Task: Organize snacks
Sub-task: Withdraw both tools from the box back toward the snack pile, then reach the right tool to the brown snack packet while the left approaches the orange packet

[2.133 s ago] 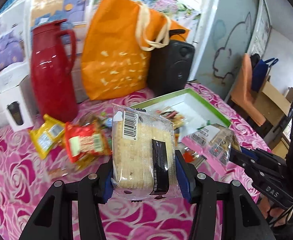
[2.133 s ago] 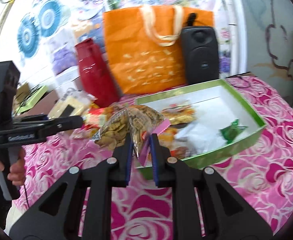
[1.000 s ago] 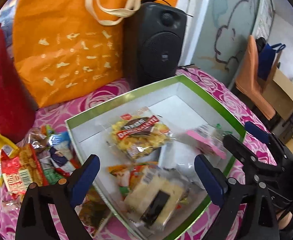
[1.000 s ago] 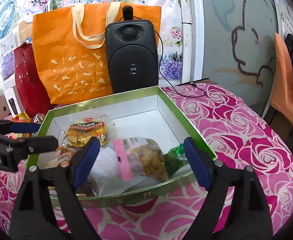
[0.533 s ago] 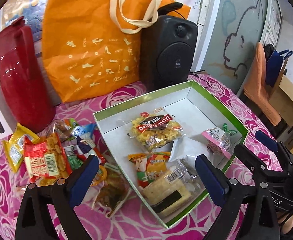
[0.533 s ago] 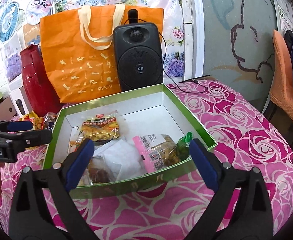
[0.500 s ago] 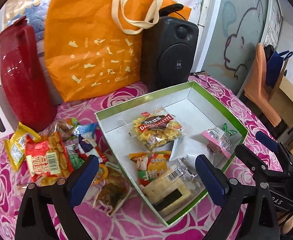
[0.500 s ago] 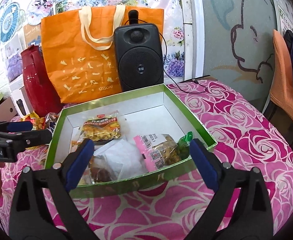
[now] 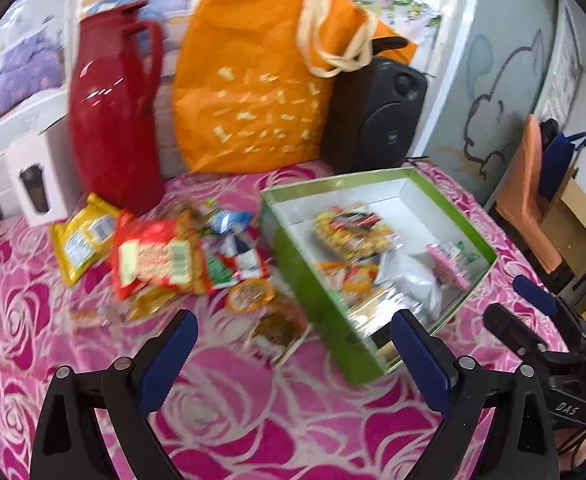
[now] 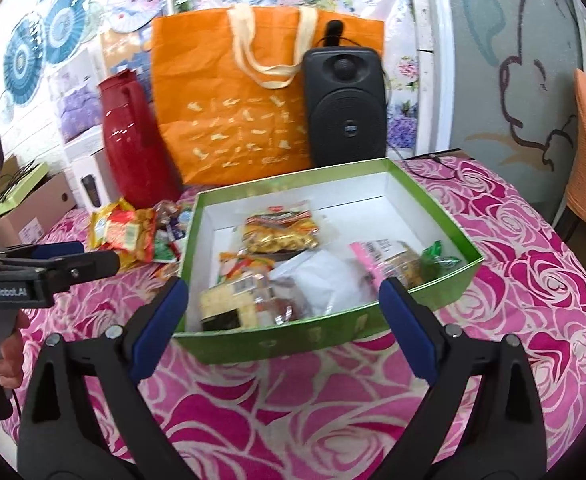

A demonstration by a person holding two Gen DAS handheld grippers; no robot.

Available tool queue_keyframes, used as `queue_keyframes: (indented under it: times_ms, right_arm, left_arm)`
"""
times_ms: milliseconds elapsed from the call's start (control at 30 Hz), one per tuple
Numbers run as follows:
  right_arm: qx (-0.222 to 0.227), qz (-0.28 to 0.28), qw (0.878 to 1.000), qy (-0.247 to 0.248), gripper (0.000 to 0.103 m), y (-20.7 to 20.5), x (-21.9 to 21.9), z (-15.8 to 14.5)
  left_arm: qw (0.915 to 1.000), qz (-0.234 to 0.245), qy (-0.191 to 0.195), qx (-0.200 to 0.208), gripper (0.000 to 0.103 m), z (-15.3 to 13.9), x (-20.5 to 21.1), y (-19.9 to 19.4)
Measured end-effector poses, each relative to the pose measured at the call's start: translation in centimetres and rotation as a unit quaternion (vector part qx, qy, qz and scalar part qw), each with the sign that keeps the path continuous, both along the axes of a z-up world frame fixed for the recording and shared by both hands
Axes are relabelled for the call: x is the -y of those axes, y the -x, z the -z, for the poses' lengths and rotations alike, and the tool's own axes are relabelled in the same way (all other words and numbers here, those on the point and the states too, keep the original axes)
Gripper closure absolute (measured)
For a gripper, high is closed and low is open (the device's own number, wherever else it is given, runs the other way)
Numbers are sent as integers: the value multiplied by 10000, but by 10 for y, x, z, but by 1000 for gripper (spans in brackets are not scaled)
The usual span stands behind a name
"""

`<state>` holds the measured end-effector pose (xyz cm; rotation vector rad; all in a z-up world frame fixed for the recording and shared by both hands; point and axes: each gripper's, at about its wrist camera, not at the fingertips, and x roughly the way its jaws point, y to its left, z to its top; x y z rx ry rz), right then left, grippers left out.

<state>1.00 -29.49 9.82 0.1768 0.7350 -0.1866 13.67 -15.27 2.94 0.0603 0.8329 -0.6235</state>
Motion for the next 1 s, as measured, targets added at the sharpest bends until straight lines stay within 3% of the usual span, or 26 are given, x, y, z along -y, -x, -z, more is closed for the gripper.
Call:
queue_keyframes:
  times_ms: [267,600,800,1000]
  right_arm:
    - [-192,-677,9960,-553,8,-20,-47,11]
    - [-855,-1289,9850,-770,54,-63,-103,37]
    - [-1217,-1169,9837,-623,58,-87,-118,65]
    - [-1365,-874,9868,-56,65,-98,-123,79]
  left_arm:
    - [9979,-526,-80,-366,4,31,-65,-7]
    - [9963,-725,143,-435,5,35,-114,-18]
    - [9980,-584,36,-226,5,33,-120,-18]
    - [9991,-325,19,-282,15,39,-114,-28]
